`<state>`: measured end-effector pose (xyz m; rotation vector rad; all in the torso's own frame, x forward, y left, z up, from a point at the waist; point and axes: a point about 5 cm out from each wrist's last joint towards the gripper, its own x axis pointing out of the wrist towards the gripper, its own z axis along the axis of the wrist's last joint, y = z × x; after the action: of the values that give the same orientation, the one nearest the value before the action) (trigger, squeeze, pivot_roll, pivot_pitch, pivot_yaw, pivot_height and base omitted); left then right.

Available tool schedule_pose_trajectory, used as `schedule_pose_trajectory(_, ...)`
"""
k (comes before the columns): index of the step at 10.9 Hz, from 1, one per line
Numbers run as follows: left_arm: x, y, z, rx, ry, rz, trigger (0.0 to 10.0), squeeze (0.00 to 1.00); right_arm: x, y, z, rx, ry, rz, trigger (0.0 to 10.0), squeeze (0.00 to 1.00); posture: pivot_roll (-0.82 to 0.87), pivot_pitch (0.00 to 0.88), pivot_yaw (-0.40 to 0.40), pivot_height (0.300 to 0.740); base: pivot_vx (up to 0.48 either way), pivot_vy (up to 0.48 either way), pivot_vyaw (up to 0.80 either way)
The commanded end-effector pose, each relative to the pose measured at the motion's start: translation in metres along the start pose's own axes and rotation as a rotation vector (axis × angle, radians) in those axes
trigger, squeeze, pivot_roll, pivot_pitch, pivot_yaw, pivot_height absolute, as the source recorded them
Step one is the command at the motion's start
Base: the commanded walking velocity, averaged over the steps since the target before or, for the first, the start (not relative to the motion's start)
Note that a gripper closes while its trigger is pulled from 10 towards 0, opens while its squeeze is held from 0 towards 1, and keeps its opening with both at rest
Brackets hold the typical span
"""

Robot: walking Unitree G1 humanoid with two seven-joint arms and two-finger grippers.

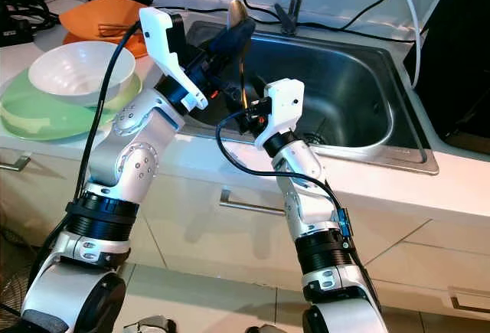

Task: Kitchen organization

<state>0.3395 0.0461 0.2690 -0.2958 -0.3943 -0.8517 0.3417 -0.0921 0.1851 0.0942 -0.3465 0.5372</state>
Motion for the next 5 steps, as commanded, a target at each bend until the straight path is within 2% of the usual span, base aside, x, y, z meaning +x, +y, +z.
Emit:
schedule_pose_trajectory(1, 0.0033, -0.007, 0.0051, 0.007, -0.013, -0.04, 10.0, 0.0, 0.0018, -0.0023, 0.0016, -0.008, -0.002, -0.007, 0.0, 0.0, 0.08, 0.036, -0.041, 0.74, 0.0, 0.0, 0.0)
schedule_pose_trajectory(5, 0.0032, -0.008, 0.0058, 0.0, -0.014, -0.044, 10.0, 0.0, 0.0018, -0.0026, 0.0002, -0.004, 0.0, -0.015, 0.0, 0.0, 0.08, 0.04, -0.039, 0.74, 0.0, 0.0, 0.0)
